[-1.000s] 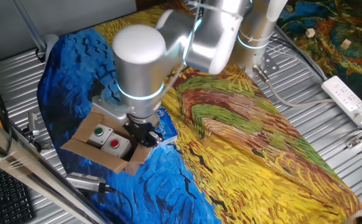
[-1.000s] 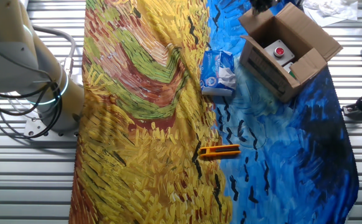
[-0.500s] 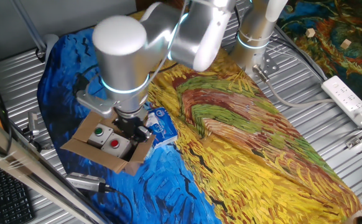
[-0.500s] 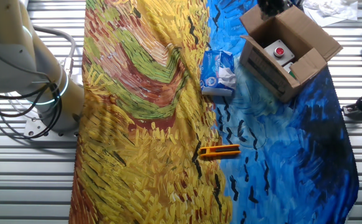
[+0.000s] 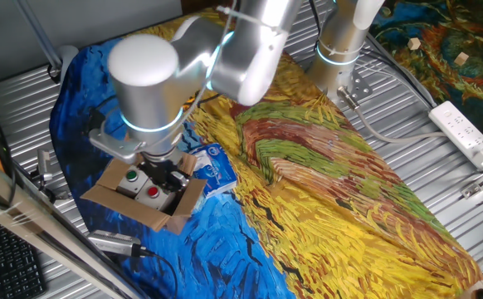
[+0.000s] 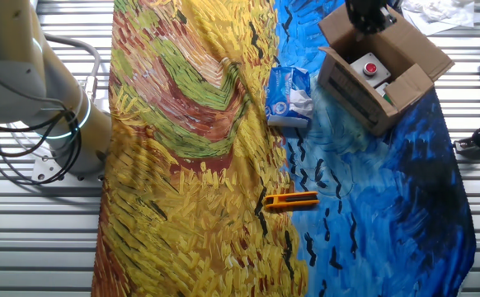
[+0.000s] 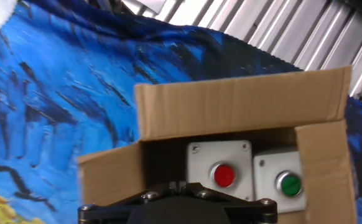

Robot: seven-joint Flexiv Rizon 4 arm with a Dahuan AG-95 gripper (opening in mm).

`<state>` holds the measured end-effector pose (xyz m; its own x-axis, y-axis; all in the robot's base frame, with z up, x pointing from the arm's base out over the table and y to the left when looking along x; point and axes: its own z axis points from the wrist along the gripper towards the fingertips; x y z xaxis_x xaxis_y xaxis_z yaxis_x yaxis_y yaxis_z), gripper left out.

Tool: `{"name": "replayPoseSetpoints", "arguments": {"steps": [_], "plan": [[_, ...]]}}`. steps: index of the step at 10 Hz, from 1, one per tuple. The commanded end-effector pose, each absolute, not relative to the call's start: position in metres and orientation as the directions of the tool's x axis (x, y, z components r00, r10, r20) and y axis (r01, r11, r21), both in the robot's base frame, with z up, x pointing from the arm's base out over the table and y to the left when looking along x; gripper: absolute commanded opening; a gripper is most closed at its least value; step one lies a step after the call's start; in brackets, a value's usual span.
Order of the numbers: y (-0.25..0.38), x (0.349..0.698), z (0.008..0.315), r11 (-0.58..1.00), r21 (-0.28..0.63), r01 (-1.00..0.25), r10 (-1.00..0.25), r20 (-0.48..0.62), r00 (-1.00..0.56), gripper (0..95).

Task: Open a box

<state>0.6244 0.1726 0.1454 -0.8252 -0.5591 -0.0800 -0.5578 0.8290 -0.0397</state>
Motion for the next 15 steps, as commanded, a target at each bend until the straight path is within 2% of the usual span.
{"name": "replayPoseSetpoints", "arguments": {"steps": [1,11,15], "plan": [[0.168,0.626,0.142,0.83,-0.045,-0.556,-0.558,-0.078,-0.826,0.0],[0.143,0.628,0.13,0.825,-0.068,-0.56,-0.564,-0.079,-0.822,0.0],[0.138,0.641,0.126,0.825,-0.066,-0.561,-0.565,-0.074,-0.822,0.0]]}}
